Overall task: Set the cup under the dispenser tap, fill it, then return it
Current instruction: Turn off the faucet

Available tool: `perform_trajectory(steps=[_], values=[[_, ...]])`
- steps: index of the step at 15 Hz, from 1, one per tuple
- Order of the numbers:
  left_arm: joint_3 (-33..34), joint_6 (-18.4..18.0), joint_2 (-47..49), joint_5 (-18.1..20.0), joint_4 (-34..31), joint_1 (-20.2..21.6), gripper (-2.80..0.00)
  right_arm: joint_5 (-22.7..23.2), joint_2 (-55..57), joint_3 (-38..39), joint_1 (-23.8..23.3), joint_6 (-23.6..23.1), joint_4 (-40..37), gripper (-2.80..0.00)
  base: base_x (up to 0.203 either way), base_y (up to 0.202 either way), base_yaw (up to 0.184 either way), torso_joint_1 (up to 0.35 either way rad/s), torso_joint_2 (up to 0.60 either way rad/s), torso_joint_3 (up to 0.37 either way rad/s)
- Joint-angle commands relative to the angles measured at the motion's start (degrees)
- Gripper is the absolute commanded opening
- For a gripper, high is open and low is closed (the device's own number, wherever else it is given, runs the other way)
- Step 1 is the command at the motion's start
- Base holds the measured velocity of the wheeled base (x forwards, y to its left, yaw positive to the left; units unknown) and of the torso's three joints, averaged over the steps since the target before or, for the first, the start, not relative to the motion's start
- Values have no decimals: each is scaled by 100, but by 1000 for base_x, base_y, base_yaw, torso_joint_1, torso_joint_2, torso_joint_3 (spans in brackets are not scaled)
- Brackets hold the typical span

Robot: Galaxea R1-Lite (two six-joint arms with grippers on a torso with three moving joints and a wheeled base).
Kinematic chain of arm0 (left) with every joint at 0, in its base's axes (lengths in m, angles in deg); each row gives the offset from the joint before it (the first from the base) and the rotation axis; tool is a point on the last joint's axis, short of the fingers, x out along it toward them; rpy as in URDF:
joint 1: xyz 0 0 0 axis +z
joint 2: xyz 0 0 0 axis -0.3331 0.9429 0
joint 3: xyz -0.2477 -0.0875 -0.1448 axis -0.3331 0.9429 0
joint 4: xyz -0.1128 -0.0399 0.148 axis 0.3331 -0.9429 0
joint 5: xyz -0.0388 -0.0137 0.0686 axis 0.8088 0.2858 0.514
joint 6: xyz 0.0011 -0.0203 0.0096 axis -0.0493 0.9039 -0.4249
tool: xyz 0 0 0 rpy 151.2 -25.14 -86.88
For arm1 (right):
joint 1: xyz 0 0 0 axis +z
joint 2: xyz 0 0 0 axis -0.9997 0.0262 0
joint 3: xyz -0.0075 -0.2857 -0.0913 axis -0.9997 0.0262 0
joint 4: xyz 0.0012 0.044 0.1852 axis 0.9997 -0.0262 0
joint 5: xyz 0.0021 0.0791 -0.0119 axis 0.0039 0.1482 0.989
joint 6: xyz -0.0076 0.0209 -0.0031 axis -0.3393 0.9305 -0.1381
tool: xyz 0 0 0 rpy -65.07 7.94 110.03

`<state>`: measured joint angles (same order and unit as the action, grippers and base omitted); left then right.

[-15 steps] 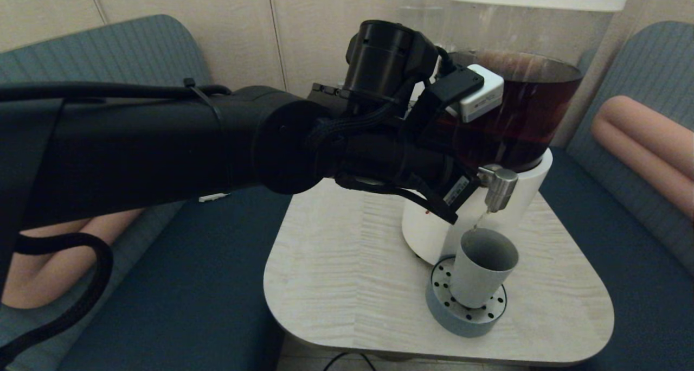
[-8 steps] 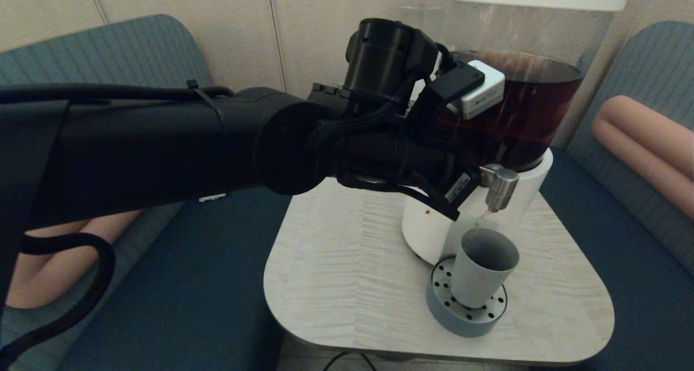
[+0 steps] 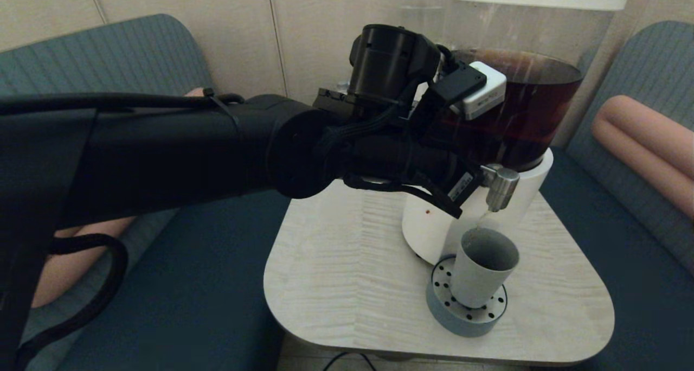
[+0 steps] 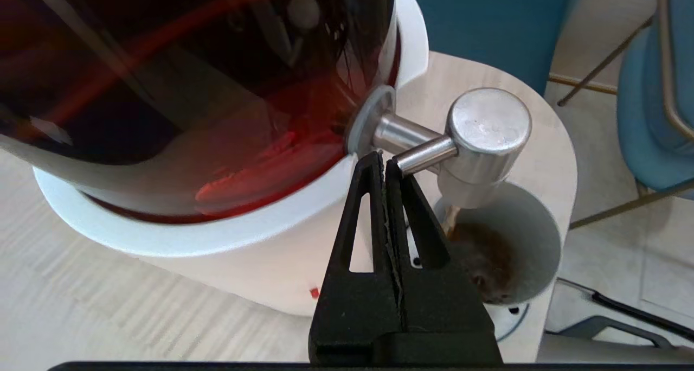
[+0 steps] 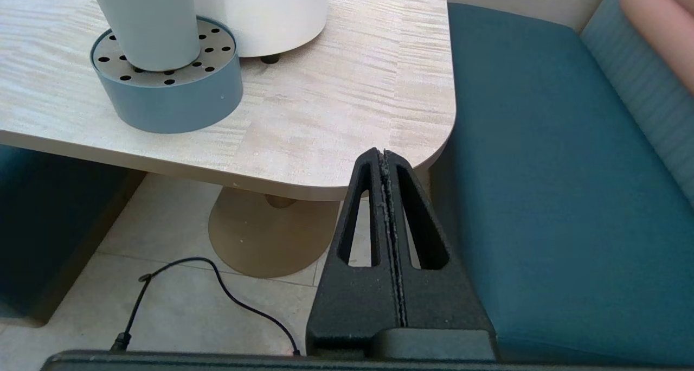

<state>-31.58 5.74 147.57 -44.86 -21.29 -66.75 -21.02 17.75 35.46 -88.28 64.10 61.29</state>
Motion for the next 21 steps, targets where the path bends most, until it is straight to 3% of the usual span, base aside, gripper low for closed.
perform_trajectory(steps=[1,14,21], values=[[-13,-25,12,-1,60,0,-280,5,-11,1,0,-4,-1,-280,0,0,0,0,0,0],[-20,-172,144,-33,391,0,-280,5,-11,1,4,-4,-2,-280,0,0,0,0,0,0],[-13,-181,276,-16,990,0,-280,5,-11,1,1,-4,-2,-280,0,0,0,0,0,0]])
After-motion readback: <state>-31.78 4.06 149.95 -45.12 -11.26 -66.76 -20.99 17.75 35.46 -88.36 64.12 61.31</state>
